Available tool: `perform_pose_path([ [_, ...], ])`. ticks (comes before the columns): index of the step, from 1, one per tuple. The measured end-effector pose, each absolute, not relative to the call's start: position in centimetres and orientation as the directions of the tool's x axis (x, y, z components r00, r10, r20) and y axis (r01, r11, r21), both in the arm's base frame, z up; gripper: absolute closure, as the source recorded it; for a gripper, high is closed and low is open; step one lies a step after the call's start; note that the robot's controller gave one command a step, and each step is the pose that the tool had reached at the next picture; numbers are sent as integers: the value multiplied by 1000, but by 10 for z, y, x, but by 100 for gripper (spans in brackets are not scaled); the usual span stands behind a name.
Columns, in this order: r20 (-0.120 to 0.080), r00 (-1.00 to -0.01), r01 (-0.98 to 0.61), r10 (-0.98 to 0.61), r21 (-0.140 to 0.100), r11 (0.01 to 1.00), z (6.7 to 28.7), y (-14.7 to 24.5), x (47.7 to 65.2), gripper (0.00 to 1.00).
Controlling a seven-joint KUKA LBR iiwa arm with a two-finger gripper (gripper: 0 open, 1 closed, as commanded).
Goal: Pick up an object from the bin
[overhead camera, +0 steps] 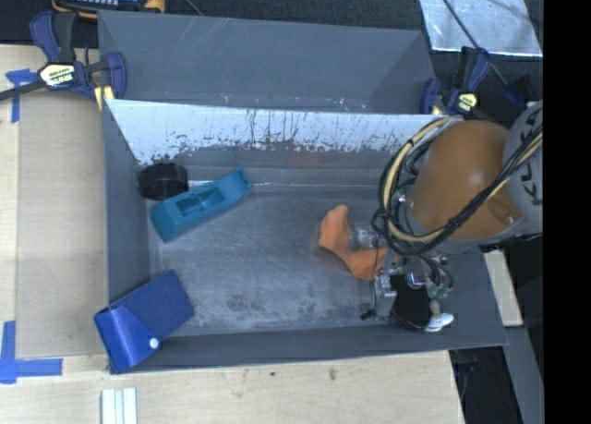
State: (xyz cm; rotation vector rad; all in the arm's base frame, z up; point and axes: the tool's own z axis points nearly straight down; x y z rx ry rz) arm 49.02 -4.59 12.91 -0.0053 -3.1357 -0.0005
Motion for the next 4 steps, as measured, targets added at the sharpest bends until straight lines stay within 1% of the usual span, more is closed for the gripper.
perform_pose_path([
  [1, -3, -1000, 1, 1, 0, 1000, 133, -46, 492, 0],
  [2, -9, -999, 53, 53, -1, 999, 70, -83, 549, 0],
  [3, -3, -997, 78, 78, 0, 997, 71, -88, 541, 0],
  [4, -12, -998, 59, 59, -1, 998, 71, -85, 549, 0],
])
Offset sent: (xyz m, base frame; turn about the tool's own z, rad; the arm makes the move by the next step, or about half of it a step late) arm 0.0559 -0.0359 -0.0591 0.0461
